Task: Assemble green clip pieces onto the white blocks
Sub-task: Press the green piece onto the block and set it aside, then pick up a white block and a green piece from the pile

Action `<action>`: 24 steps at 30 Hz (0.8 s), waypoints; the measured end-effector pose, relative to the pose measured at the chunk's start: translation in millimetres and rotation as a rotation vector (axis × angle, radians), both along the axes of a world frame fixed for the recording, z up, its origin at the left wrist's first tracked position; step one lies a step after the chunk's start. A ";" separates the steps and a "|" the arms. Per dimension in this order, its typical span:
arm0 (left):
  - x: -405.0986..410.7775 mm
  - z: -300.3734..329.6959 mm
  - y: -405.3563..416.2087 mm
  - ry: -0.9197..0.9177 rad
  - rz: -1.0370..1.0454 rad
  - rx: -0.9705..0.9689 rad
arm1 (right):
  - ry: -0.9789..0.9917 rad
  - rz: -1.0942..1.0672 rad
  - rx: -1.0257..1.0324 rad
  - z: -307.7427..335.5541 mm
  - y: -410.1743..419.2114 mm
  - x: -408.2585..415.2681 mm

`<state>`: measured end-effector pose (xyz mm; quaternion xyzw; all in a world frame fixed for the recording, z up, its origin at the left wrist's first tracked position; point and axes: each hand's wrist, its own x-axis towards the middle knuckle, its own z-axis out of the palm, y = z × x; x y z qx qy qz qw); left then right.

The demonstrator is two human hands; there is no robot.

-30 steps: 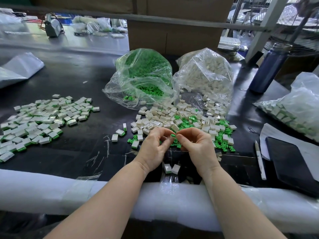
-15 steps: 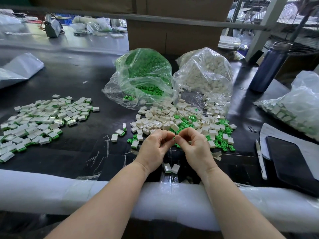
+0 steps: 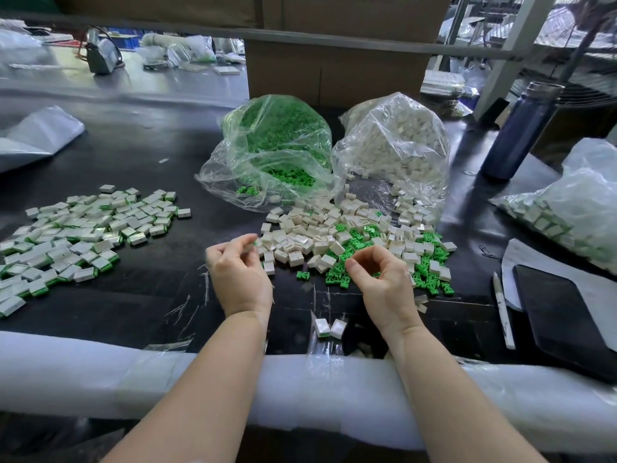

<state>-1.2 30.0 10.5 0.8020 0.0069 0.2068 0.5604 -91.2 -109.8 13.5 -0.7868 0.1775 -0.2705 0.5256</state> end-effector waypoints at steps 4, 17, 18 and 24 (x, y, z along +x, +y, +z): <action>2.6 -4.2 1.3 0.093 0.032 0.107 | 0.003 -0.008 -0.009 0.2 -0.5 -0.4; 3.5 1.6 1.8 0.195 -0.002 0.073 | 0.064 0.001 -0.097 -2.2 0.2 0.1; 5.4 3.7 4.2 0.224 0.020 0.035 | 0.071 0.005 -0.109 -2.6 0.3 0.3; 12.8 10.3 32.5 0.326 -0.032 -0.011 | 0.063 -0.010 -0.147 -3.0 1.4 1.5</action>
